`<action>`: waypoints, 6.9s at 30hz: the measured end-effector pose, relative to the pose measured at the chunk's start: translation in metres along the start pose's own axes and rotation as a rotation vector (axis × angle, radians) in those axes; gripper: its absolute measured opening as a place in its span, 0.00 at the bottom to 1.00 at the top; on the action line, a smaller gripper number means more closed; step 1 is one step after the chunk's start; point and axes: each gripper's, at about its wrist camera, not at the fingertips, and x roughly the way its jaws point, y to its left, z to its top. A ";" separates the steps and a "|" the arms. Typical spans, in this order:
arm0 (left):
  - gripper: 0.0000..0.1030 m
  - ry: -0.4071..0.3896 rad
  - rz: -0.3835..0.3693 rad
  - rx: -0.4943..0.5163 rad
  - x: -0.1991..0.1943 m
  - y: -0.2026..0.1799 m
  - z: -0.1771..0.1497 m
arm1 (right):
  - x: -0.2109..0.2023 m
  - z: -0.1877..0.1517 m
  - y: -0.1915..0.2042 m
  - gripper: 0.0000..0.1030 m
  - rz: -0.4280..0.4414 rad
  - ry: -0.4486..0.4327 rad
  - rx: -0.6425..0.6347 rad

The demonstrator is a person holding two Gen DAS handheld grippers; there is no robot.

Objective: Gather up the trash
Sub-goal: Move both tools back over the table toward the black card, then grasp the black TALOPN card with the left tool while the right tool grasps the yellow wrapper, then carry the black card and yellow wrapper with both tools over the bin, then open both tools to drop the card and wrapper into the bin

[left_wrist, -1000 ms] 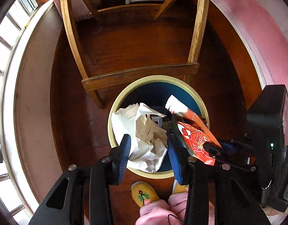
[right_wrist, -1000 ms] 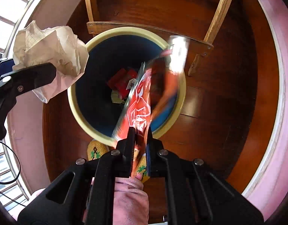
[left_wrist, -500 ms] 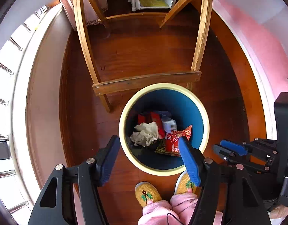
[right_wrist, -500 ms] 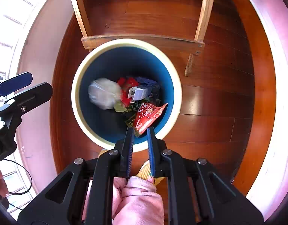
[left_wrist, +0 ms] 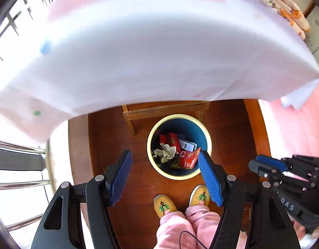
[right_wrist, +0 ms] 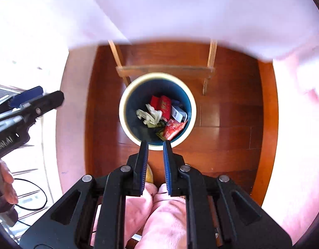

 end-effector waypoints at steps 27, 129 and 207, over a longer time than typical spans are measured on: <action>0.65 -0.348 0.008 0.236 -0.253 -0.021 0.130 | -0.288 0.058 0.013 0.11 -0.038 -0.426 0.103; 0.59 -0.240 -0.041 -0.017 -0.199 -0.009 0.206 | -0.232 0.234 -0.045 0.24 0.255 -0.340 0.050; 0.90 0.088 -0.068 -0.166 0.182 0.002 -0.043 | 0.165 0.015 -0.041 0.24 -0.023 0.042 -0.019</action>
